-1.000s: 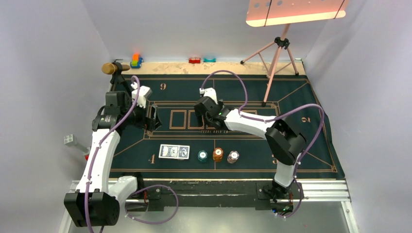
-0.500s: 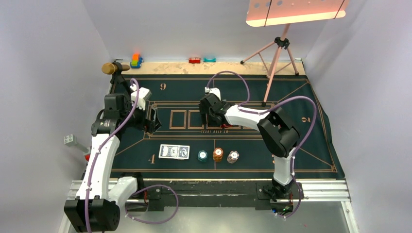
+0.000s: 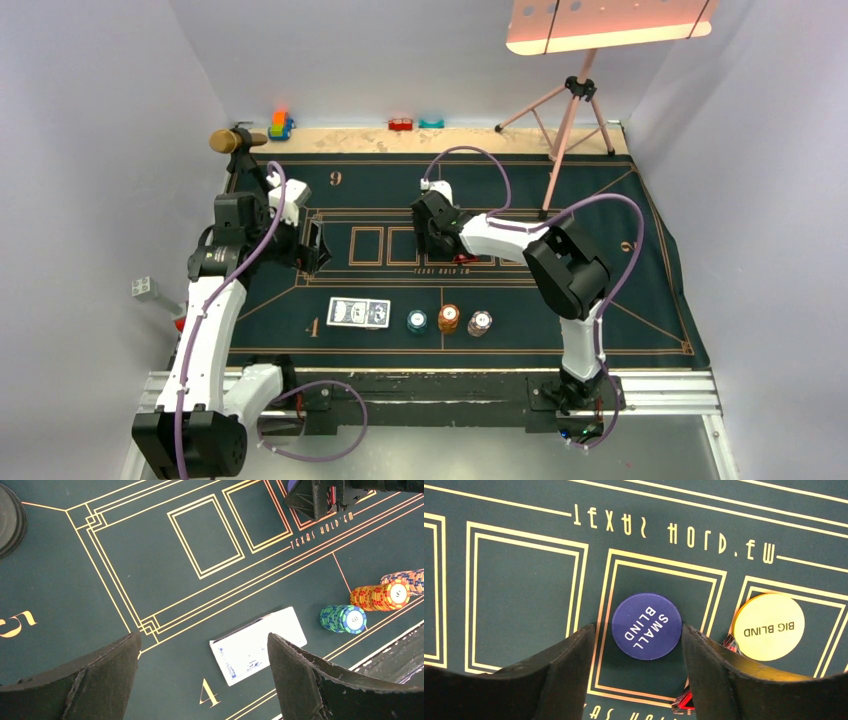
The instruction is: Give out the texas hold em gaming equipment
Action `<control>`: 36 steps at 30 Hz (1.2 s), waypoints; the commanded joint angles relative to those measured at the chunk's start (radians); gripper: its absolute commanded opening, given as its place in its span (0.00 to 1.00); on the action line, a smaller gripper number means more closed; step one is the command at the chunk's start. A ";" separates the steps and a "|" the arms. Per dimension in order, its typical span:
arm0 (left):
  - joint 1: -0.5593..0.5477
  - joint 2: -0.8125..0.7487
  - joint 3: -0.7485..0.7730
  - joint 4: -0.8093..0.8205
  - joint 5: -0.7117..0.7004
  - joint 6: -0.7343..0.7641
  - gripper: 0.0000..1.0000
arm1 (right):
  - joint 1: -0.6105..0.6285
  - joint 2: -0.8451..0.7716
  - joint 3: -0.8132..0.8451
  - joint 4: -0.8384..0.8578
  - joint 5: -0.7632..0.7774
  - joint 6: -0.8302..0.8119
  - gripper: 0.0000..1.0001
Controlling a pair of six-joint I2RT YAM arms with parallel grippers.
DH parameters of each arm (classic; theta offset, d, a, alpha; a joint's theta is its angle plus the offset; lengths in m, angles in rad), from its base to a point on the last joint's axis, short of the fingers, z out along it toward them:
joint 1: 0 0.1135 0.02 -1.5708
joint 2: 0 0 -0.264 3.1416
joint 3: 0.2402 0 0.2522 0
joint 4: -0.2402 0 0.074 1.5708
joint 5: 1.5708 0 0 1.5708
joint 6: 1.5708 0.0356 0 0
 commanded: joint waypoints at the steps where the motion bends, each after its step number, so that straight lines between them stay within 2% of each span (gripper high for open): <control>1: -0.001 -0.016 0.004 0.041 -0.011 -0.016 1.00 | 0.006 0.030 0.025 -0.007 -0.012 0.013 0.62; 7: -0.001 -0.008 0.007 0.051 -0.030 -0.024 1.00 | 0.077 0.069 0.063 -0.028 -0.006 0.011 0.59; 11: 0.000 0.013 0.014 0.060 -0.091 -0.036 1.00 | 0.131 0.104 0.117 -0.030 -0.033 0.013 0.54; 18: 0.002 0.025 0.005 0.078 -0.154 -0.065 1.00 | 0.230 0.188 0.314 -0.059 -0.122 0.029 0.52; 25: 0.003 0.021 0.000 0.077 -0.167 -0.063 1.00 | 0.247 0.305 0.538 -0.058 -0.228 0.094 0.50; 29: 0.005 -0.006 -0.014 0.090 -0.157 -0.064 1.00 | 0.249 0.350 0.604 -0.039 -0.294 0.121 0.50; 32: 0.005 -0.015 -0.019 0.093 -0.145 -0.064 1.00 | 0.248 0.358 0.619 -0.021 -0.335 0.126 0.53; 36: 0.007 -0.012 -0.020 0.094 -0.136 -0.064 1.00 | 0.240 0.324 0.598 0.006 -0.336 0.102 0.72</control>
